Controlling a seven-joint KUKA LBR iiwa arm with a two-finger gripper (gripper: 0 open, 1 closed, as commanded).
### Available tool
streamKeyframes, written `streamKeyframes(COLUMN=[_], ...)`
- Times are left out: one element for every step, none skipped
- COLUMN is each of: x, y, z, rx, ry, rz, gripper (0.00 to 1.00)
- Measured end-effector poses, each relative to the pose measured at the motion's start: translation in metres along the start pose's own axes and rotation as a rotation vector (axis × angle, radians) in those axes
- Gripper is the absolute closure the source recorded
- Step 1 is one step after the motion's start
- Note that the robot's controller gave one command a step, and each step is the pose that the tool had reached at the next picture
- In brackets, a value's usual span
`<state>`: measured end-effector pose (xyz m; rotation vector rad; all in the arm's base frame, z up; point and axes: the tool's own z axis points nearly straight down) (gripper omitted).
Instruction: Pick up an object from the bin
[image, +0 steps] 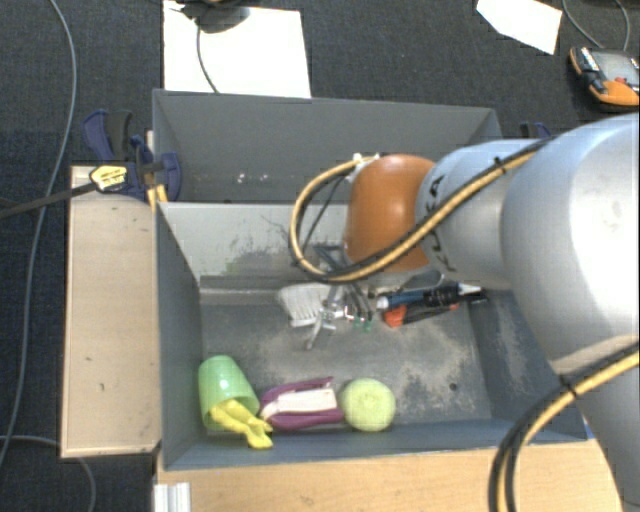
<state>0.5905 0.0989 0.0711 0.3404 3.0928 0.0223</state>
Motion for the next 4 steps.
streamKeyframes(x=[0.02,0.02,0.02,0.02], y=[0.018,0.018,0.018,0.018], z=[0.0,0.0,-0.036,-0.071], rx=[-0.001,-0.001,0.0,0.0], ry=[0.008,0.008,0.012,0.013], rz=[-0.178,-0.177,-0.175,-0.174], gripper=[1.0,1.0,1.0,1.0])
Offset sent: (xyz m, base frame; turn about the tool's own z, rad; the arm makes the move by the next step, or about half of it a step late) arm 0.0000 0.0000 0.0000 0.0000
